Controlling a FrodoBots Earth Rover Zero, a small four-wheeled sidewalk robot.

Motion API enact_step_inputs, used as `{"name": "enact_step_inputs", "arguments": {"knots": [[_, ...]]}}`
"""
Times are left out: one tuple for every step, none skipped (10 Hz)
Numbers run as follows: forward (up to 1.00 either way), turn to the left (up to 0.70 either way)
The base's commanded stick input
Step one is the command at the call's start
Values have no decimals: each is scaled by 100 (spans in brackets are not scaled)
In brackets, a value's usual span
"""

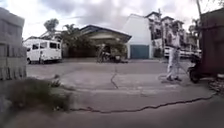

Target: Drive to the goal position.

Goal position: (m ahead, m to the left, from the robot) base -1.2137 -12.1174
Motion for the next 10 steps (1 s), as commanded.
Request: {"name": "enact_step_inputs", "arguments": {"knots": [[54, -28], [-12, 0], [-12, 0], [-11, 0], [-12, 0], [-12, 0], [-12, 0], [-12, 0], [-12, 0], [-12, 0]]}}
